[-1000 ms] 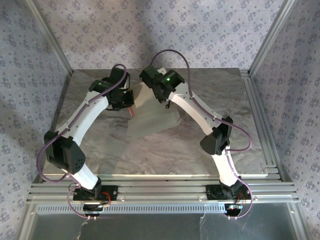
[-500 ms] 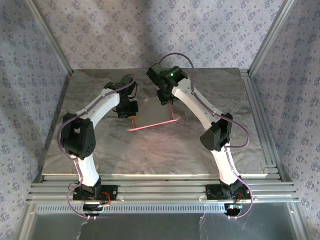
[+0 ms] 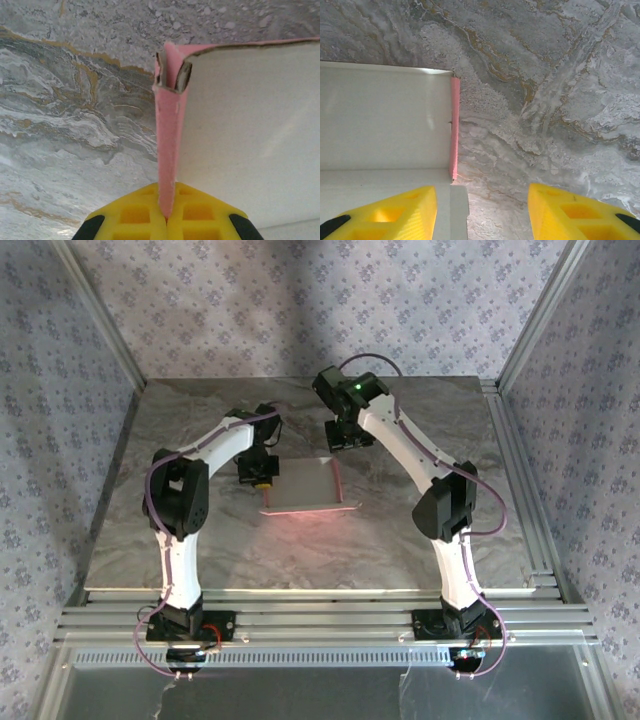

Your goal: Fold the paper box

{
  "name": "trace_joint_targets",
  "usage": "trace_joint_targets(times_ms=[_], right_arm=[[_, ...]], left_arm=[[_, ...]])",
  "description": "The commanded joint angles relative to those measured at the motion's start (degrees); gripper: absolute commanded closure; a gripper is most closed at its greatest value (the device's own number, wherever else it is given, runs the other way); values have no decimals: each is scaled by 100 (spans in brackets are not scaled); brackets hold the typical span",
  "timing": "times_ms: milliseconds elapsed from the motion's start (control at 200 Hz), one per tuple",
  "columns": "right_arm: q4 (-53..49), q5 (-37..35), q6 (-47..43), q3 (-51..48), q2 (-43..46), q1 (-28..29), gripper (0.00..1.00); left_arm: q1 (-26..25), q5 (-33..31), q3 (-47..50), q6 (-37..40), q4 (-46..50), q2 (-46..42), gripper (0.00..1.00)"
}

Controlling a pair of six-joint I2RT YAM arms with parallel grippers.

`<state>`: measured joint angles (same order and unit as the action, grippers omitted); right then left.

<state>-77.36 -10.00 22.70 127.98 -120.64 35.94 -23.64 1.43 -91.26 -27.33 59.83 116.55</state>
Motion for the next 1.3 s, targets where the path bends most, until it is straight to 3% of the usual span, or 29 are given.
trace_joint_targets(times_ms=[0, 215, 355, 440, 665, 835, 1009, 1094, 1164, 1294], right_arm=[[165, 132, -46, -217, 345, -69, 49], [1109, 540, -555, -1340, 877, -105, 50], [1425, 820, -820, -1839, 1022, -149, 50], [1564, 884, -1000, -2005, 1051, -169, 50], [1871, 1171, -1419, -2052, 852, -228, 50], [1917, 1305, -1767, -1565, 258, -212, 50], [1952, 1439, -1707, -1056, -285, -231, 50], [1923, 1330, -1455, -894, -354, -212, 50], [1923, 1289, -1174, -895, -293, -251, 50], [1991, 1104, -777, -1060, -22, -385, 50]], left_arm=[[-7, -381, -323, 475, 532, 210, 100], [-114, -1100, -806, 1084, 848, 474, 100], [-121, -1049, -1069, 1091, 747, 490, 72], [-117, -929, -1373, 996, 799, 500, 65], [-109, -706, -2519, 806, 1158, 597, 61], [16, -987, -3143, 293, 1195, 166, 56], [289, -892, -3003, -860, 854, -1187, 51], [199, -839, -2271, -1792, 569, -2064, 52], [-7, -993, -1502, -2843, 504, -2944, 56], [-489, -894, -730, -5356, 1579, -4094, 61]])
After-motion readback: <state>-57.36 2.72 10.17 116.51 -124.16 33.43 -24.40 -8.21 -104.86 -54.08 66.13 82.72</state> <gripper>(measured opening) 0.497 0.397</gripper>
